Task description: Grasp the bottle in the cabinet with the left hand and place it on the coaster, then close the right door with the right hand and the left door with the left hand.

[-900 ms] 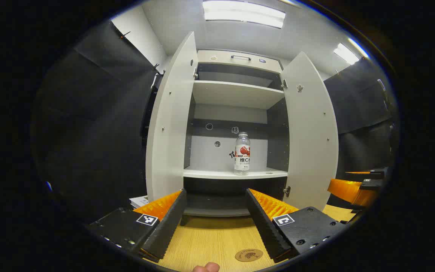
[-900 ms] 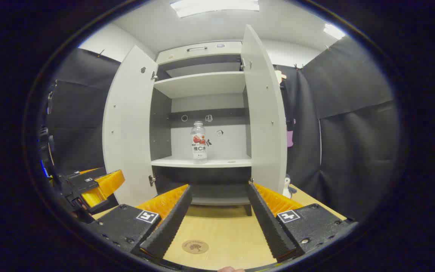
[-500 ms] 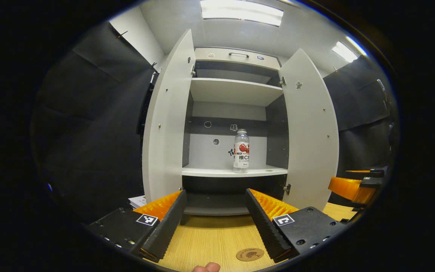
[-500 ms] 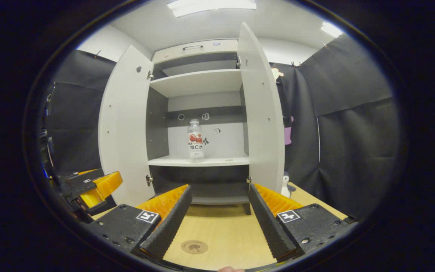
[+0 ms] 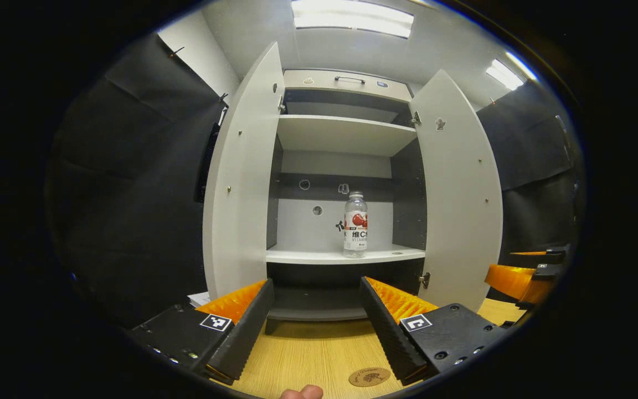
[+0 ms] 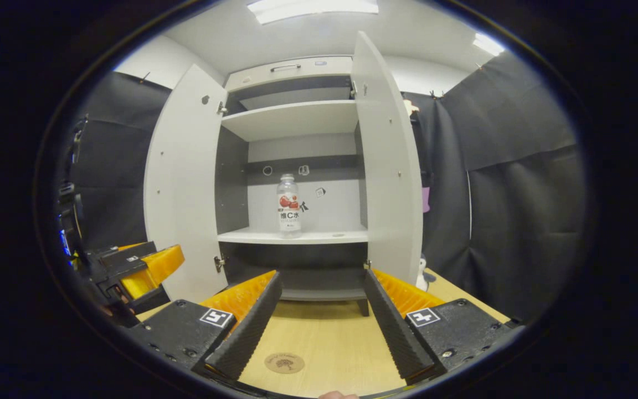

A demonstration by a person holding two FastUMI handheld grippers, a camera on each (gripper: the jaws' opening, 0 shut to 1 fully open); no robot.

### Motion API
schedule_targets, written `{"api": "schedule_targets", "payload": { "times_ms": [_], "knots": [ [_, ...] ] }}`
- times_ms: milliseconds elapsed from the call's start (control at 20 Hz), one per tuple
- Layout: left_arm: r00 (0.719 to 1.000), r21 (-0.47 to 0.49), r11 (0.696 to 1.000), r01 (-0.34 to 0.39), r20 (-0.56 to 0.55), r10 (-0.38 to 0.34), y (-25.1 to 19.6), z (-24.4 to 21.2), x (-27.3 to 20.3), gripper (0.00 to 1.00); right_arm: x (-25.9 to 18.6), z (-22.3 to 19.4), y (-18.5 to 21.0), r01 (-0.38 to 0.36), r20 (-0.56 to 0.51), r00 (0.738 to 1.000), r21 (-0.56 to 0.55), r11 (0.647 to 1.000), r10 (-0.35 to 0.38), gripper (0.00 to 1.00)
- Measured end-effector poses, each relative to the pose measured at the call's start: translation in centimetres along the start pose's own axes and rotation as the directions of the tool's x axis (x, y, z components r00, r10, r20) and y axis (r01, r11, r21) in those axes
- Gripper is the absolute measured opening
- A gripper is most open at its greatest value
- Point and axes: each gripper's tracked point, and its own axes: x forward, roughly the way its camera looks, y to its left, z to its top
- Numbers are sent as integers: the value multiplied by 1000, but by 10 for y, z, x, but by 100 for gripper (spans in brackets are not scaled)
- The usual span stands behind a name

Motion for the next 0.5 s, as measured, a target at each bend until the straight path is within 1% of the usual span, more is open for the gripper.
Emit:
{"api": "schedule_targets", "payload": {
  "times_ms": [200,250,300,500],
  "knots": [
    [998,-44,997,59,2,-59,-14,10,32,95,-1,2,-4,12,0,1000,4,1000,-12,99],
    [997,-53,996,76,6,-76,-18,14,41,99,-1,2,-7,20,2,1000,4,1000,-20,99],
    [996,-61,994,93,10,-93,-23,18,52,95,-2,4,-9,28,3,1000,4,1000,-28,99],
    [986,-104,981,164,24,-162,-46,33,101,95,-6,7,-20,62,7,998,2,998,-62,99]
  ]
}}
